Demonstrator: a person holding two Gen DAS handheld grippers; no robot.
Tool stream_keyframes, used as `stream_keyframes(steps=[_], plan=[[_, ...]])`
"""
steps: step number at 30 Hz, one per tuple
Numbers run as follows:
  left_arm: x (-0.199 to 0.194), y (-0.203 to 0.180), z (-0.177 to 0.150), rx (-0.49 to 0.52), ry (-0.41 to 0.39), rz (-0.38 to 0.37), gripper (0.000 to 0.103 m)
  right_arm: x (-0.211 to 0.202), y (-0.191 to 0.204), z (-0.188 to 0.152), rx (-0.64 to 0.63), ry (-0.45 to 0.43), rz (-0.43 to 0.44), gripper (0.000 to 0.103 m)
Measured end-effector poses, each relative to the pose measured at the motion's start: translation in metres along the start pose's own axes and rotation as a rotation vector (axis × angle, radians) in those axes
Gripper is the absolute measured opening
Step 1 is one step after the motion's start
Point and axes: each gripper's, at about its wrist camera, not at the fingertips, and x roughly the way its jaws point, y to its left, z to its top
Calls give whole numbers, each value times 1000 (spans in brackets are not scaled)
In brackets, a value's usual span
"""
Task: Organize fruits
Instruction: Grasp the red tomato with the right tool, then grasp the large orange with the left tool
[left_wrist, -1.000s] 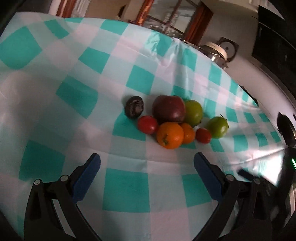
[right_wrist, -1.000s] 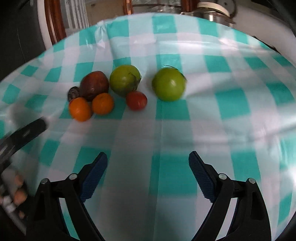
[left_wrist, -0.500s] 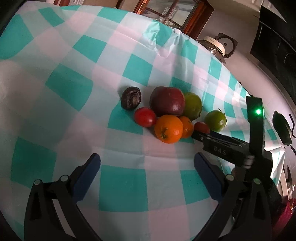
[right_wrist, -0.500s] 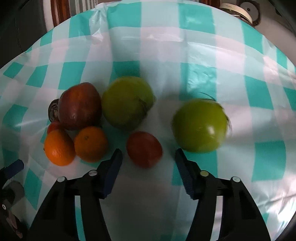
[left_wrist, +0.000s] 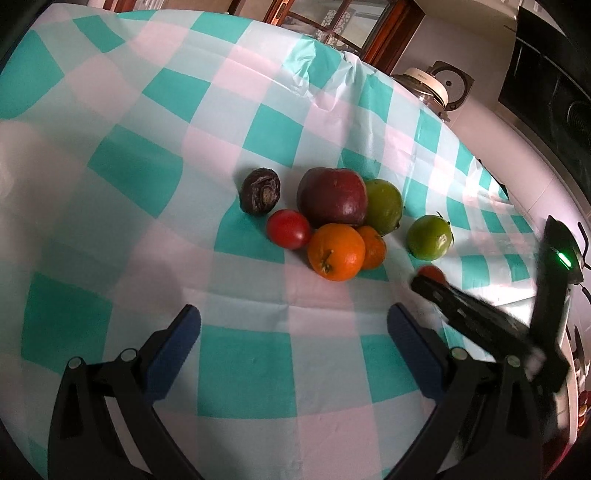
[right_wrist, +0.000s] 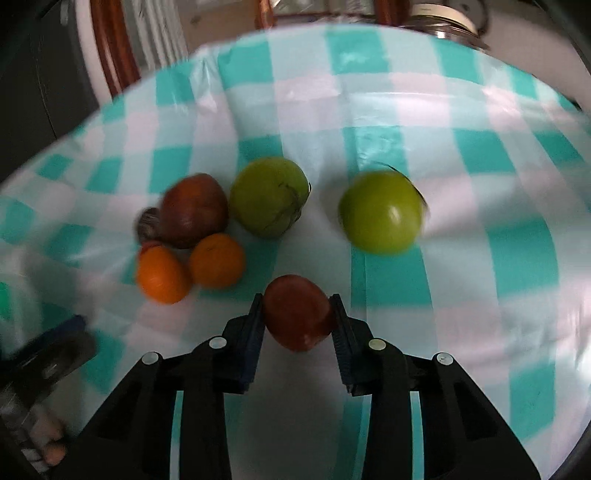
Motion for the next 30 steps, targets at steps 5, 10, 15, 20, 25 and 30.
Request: stream_keyframes(steps=[5,10,15,20,25,30], plan=[[3,-6,0,24,8,35,101,-30,-6,-23,83,-79,55,35],[24,-21,9,-3,33,129,97,-22,-17,-22,154,-56,64,35],[55,-53,19,90,59,228,78,-22,-14,-24,148,-59,69,36],[71,-58,30,92,62,276,67,-21,-16,-24,151,-58,74,36],[71,-60,29,119,53,240,44,-20,-17,-24,161,-52,90,36],[38,-48,9,107,49,181,44,-19,-20,-25,178,-51,101,36]])
